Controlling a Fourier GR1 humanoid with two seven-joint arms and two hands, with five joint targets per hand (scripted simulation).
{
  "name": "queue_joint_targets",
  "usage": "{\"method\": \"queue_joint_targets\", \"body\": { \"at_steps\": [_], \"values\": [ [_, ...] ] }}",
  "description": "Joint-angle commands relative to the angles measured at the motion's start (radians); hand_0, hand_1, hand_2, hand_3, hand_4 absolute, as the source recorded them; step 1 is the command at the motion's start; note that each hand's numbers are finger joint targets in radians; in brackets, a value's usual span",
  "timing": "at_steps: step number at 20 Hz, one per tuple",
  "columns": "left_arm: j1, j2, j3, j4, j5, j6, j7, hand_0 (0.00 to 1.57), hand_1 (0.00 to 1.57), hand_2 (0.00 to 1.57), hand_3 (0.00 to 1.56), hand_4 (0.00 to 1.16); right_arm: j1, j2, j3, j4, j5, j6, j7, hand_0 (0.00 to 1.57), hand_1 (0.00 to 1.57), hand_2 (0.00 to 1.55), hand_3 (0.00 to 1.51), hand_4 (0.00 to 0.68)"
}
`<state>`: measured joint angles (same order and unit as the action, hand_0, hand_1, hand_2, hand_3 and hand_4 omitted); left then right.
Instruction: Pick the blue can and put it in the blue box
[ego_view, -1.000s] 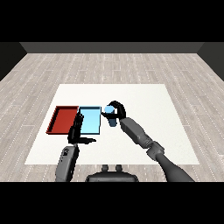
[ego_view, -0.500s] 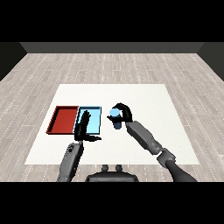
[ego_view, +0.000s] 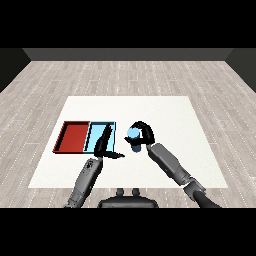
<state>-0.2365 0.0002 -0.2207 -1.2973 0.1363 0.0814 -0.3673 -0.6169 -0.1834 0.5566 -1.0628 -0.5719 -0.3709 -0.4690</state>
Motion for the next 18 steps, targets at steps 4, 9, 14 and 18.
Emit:
{"method": "queue_joint_targets", "body": {
  "at_steps": [4, 9, 14, 18],
  "values": [
    [0.004, 0.0, -0.08, -0.015, 0.021, 0.073, 0.051, 0.0, 0.0, 0.0, 0.0, 0.0, 0.092, 0.036, -0.035, -0.139, 0.125, 0.003, 0.085, 1.42, 1.42, 1.45, 1.42, 0.66],
    [-0.107, 0.0, -0.129, 0.196, 0.092, 0.113, -0.033, 0.0, 0.0, 0.0, 0.0, 0.0, 0.082, 0.036, -0.108, -0.144, 0.176, 0.068, 0.102, 1.41, 1.41, 1.44, 1.41, 0.666],
    [-0.119, 0.0, -0.178, 0.236, 0.113, 0.152, -0.063, 0.0, 0.0, 0.0, 0.0, 0.0, 0.136, 0.106, -0.104, -0.144, 0.261, 0.092, 0.07, 1.4, 1.4, 1.44, 1.4, 0.679],
    [-0.109, 0.0, -0.269, 0.167, 0.166, 0.207, -0.01, 0.0, 0.0, 0.0, 0.0, 0.0, 0.077, 0.139, -0.165, -0.117, 0.275, 0.14, 0.12, 1.39, 1.39, 1.45, 1.42, 0.681]
  ]
}}
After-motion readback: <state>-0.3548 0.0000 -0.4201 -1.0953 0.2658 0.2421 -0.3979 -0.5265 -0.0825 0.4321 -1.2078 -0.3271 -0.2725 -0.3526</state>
